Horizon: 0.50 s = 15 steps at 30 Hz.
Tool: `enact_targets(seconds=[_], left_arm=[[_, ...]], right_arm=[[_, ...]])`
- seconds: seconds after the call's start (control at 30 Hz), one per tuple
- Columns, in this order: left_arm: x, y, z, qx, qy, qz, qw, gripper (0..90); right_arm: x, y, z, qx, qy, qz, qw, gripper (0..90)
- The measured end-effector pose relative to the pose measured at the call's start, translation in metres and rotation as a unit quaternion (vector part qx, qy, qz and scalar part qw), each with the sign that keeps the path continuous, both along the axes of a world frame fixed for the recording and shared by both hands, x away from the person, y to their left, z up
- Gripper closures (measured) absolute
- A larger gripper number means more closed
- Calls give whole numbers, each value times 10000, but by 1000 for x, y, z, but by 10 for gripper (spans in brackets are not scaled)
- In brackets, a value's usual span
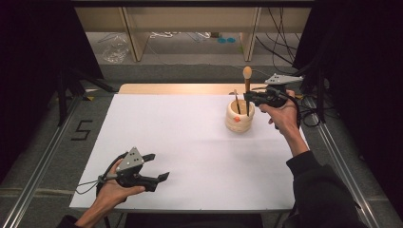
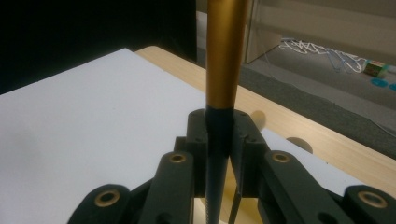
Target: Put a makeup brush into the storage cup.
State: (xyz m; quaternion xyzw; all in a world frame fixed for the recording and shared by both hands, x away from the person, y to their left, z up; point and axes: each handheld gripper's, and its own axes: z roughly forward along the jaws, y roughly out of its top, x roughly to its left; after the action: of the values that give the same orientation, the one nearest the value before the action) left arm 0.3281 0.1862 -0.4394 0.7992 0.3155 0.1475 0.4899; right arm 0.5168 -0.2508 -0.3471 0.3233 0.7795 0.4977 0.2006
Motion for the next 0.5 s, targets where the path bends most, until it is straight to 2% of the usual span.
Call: enact_targets(seconds=[0.27, 0.37, 0.5], left_arm=[[0, 0, 0, 10, -12, -16, 10000, 171], [-1, 0, -1, -14, 28, -5, 10000, 171], [-1, -1, -1, 55, 27, -17, 10000, 171]], right_arm=[[12, 5, 2, 18, 6, -116, 9999, 797], [17, 6, 0, 10, 58, -165, 9998, 796], [23, 6, -6, 56, 47, -239, 9997, 796]])
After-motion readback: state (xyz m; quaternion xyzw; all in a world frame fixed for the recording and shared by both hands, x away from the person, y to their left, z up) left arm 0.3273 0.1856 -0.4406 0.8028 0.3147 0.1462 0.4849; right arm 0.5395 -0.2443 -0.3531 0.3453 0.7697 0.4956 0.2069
